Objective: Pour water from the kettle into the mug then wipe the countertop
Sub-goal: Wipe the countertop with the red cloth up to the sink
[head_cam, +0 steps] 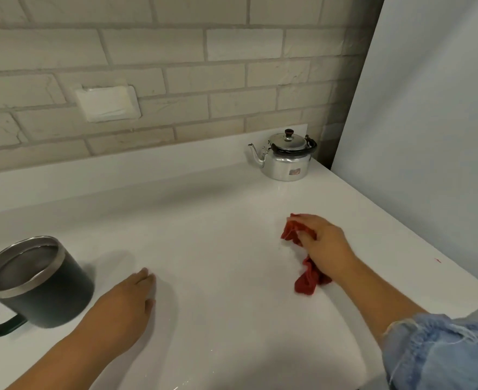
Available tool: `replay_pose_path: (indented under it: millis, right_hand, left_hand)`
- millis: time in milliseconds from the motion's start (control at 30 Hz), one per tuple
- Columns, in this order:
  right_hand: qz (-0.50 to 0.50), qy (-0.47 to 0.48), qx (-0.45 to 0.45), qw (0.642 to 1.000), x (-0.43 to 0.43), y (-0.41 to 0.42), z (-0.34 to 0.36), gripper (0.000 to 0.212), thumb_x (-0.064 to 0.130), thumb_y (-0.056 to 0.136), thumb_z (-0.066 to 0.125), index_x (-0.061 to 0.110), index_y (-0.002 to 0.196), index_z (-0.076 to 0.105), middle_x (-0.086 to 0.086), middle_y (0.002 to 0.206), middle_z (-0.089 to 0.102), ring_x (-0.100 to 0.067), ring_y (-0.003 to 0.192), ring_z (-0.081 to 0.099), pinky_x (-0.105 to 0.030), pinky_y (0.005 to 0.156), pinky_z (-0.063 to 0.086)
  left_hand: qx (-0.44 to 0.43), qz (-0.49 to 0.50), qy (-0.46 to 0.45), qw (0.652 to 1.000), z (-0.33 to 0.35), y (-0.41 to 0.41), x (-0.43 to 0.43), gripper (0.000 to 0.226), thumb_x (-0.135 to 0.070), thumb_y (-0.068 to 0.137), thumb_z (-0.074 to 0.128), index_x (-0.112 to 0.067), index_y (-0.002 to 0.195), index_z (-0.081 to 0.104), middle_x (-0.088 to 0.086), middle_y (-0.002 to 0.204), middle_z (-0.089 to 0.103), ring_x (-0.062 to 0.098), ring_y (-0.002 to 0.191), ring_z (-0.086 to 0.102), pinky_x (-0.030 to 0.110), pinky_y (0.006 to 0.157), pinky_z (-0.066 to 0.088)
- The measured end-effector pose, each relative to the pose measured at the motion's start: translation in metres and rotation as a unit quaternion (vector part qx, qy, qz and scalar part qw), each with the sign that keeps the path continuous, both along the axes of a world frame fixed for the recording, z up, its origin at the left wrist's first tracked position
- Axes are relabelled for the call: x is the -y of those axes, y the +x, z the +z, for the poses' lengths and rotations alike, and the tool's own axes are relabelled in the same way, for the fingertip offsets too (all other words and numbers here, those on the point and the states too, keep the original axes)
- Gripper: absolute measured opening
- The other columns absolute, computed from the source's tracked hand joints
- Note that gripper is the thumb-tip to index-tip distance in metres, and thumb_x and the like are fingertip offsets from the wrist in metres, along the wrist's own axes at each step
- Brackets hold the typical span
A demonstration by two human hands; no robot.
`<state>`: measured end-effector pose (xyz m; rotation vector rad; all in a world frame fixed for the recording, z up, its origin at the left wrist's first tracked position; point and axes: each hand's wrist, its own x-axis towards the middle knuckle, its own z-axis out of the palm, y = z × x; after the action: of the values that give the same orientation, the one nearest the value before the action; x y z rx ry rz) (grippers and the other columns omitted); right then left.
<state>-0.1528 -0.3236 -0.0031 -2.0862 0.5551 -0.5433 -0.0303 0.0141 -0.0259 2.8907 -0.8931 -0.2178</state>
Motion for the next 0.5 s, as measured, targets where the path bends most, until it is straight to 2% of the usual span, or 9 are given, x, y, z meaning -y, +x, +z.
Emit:
replay_pose_path:
  millis: [67, 100, 133, 200, 267, 300, 367, 400, 500]
  right_hand:
    - [-0.106, 0.067, -0.012, 0.992, 0.037, -0.005, 0.017, 0.027, 0.015, 0.092, 0.052, 0.028, 0.111, 0.065, 0.004, 0.093, 0.067, -0.009, 0.056, 0.065, -0.017, 0.045, 0.051]
    - [-0.162, 0.087, -0.032, 0.982, 0.056, -0.011, 0.022, 0.023, 0.021, 0.092, 0.052, 0.029, 0.109, 0.065, 0.003, 0.081, 0.067, -0.010, 0.047, 0.063, -0.021, 0.039, 0.048]
    - [-0.211, 0.087, -0.058, 0.972, 0.073, -0.018, 0.023, 0.021, 0.025, 0.092, 0.051, 0.027, 0.108, 0.066, 0.004, 0.074, 0.065, -0.013, 0.045, 0.061, -0.021, 0.040, 0.046]
    - [-0.263, 0.052, -0.102, 0.958, 0.101, -0.033, 0.020, 0.028, 0.033, 0.092, 0.049, 0.023, 0.113, 0.064, 0.001, 0.075, 0.064, -0.019, 0.058, 0.062, -0.025, 0.057, 0.049]
    - [-0.257, -0.029, -0.195, 0.946, 0.116, -0.047, 0.008, 0.040, 0.048, 0.090, 0.046, 0.029, 0.124, 0.057, -0.006, 0.100, 0.068, -0.030, 0.086, 0.064, -0.043, 0.088, 0.050]
    - [-0.235, -0.098, -0.287, 0.924, 0.119, -0.054, 0.000, 0.048, 0.058, 0.088, 0.041, 0.037, 0.131, 0.048, -0.005, 0.122, 0.062, -0.035, 0.109, 0.057, -0.054, 0.101, 0.039]
    - [-0.198, -0.185, -0.422, 0.865, 0.117, -0.062, -0.016, 0.063, 0.074, 0.082, 0.027, 0.049, 0.140, 0.025, 0.008, 0.153, 0.029, -0.037, 0.137, 0.028, -0.067, 0.106, 0.017]
    - [-0.189, -0.198, -0.438, 0.856, 0.113, -0.063, -0.021, 0.067, 0.076, 0.080, 0.022, 0.050, 0.141, 0.018, 0.010, 0.156, 0.019, -0.038, 0.140, 0.020, -0.069, 0.105, 0.015]
    - [-0.196, -0.193, -0.429, 0.860, 0.095, -0.056, -0.025, 0.068, 0.071, 0.083, 0.018, 0.043, 0.145, 0.014, 0.006, 0.159, 0.013, -0.039, 0.141, 0.016, -0.062, 0.109, 0.021]
  left_hand:
    - [0.007, -0.006, -0.004, 1.000, -0.002, 0.001, -0.003, 0.053, -0.033, 0.097, 0.036, -0.022, 0.147, 0.021, -0.007, 0.157, 0.017, 0.011, 0.139, 0.030, 0.022, 0.111, 0.024]
    - [0.011, -0.006, -0.004, 1.000, -0.004, 0.001, -0.003, 0.053, -0.033, 0.097, 0.036, -0.022, 0.147, 0.021, -0.007, 0.157, 0.017, 0.011, 0.139, 0.030, 0.022, 0.111, 0.024]
    - [0.013, -0.006, -0.002, 1.000, -0.005, 0.001, -0.004, 0.053, -0.034, 0.097, 0.036, -0.023, 0.147, 0.021, -0.007, 0.157, 0.017, 0.011, 0.139, 0.030, 0.021, 0.111, 0.024]
    - [0.019, -0.006, 0.001, 1.000, -0.006, 0.001, -0.003, 0.053, -0.035, 0.097, 0.036, -0.023, 0.147, 0.020, -0.007, 0.157, 0.017, 0.011, 0.139, 0.030, 0.022, 0.110, 0.024]
    - [0.020, -0.008, 0.004, 1.000, -0.005, 0.001, -0.003, 0.054, -0.035, 0.097, 0.036, -0.023, 0.147, 0.019, -0.008, 0.157, 0.016, 0.011, 0.140, 0.030, 0.022, 0.110, 0.025]
    - [0.019, -0.009, 0.005, 1.000, -0.005, 0.002, -0.003, 0.054, -0.035, 0.097, 0.036, -0.023, 0.147, 0.018, -0.008, 0.157, 0.015, 0.012, 0.140, 0.030, 0.022, 0.111, 0.024]
    - [0.017, -0.012, 0.007, 1.000, -0.004, 0.003, -0.003, 0.054, -0.033, 0.097, 0.037, -0.023, 0.147, 0.018, -0.008, 0.157, 0.015, 0.012, 0.140, 0.030, 0.022, 0.111, 0.025]
    - [0.019, -0.014, 0.009, 1.000, -0.004, 0.003, -0.004, 0.054, -0.033, 0.097, 0.036, -0.023, 0.147, 0.018, -0.007, 0.157, 0.015, 0.012, 0.140, 0.030, 0.021, 0.110, 0.025]
    - [0.016, -0.012, 0.012, 1.000, -0.005, 0.003, -0.004, 0.054, -0.033, 0.097, 0.036, -0.023, 0.147, 0.018, -0.007, 0.157, 0.015, 0.012, 0.140, 0.030, 0.021, 0.110, 0.025]
